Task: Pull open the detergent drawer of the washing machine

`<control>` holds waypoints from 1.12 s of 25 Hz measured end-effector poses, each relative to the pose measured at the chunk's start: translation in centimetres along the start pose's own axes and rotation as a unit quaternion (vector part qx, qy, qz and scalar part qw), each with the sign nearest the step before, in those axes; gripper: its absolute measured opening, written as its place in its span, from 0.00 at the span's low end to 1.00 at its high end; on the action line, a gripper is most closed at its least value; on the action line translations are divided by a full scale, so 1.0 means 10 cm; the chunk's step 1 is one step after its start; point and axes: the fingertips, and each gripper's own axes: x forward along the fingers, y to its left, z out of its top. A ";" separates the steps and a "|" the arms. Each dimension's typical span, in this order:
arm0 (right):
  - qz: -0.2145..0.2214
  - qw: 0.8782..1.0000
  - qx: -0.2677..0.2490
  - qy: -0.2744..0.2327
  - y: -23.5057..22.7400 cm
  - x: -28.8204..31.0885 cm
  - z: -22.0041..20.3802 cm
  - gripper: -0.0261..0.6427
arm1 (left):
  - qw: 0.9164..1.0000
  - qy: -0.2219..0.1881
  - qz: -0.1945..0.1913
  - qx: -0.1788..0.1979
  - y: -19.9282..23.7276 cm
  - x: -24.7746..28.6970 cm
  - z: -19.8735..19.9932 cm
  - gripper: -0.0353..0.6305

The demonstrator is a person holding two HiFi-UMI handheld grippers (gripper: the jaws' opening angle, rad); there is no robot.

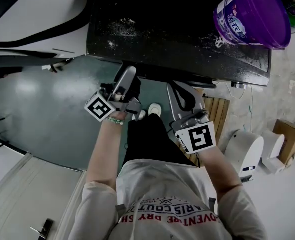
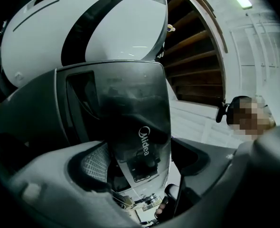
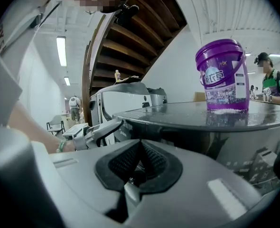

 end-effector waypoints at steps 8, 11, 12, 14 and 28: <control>-0.001 1.000 -0.002 0.005 0.03 0.00 -0.08 0.04 | 0.999 -0.025 -0.014 -0.022 0.03 -0.02 0.03 0.56; -0.013 1.000 0.001 0.003 0.01 0.00 -0.08 0.04 | 0.999 -0.027 -0.012 -0.035 0.04 -0.04 0.02 0.54; -0.017 1.000 0.001 0.002 0.01 0.00 -0.07 0.04 | 0.999 -0.027 -0.012 -0.037 0.04 -0.04 0.03 0.54; -0.023 1.000 -0.001 0.000 0.01 0.00 -0.06 0.04 | 0.999 -0.027 -0.011 -0.038 0.04 -0.04 0.03 0.54; -0.055 0.998 0.000 0.000 0.05 -0.19 -0.12 0.04 | 0.998 -0.043 -0.037 -0.040 -0.11 -0.41 -0.09 0.49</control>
